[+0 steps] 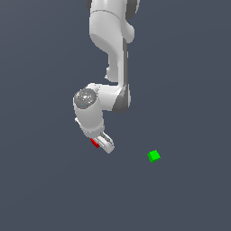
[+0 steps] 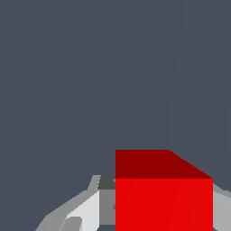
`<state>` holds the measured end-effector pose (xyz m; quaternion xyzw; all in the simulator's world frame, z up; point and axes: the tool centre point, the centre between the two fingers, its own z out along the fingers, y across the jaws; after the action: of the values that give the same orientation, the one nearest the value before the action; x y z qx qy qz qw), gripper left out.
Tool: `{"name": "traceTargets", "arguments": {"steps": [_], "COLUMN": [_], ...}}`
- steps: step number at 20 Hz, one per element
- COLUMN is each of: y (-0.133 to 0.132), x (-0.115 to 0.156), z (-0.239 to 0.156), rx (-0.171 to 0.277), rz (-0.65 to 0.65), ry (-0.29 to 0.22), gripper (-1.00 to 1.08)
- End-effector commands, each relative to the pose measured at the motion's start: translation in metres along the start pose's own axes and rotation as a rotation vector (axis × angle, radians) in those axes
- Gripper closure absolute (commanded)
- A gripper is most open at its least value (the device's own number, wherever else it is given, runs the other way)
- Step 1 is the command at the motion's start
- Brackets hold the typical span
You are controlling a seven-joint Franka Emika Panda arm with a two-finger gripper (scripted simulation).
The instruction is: Stack the red cube on top of the green cube.
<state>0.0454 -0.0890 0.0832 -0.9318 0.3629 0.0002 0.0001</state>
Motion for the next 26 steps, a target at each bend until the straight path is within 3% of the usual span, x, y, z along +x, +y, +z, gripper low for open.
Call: {"name": "traceTargets", "arguments": {"steps": [1, 7, 15, 20, 26], "y": [0.0, 0.0, -0.01, -0.037, -0.09], "x": [0.0, 0.001, -0.005, -0.024, -0.06], "z": [-0.016, -0.036, -0.033, -0.027, -0.014], "rx": [0.0, 0.0, 0.001, 0.001, 0.001], "rz": [0.0, 0.0, 0.0, 0.0, 0.0], "ry": [0.0, 0.0, 0.001, 0.001, 0.001], "gripper": [1.08, 1.08, 1.08, 1.08, 1.08]}}
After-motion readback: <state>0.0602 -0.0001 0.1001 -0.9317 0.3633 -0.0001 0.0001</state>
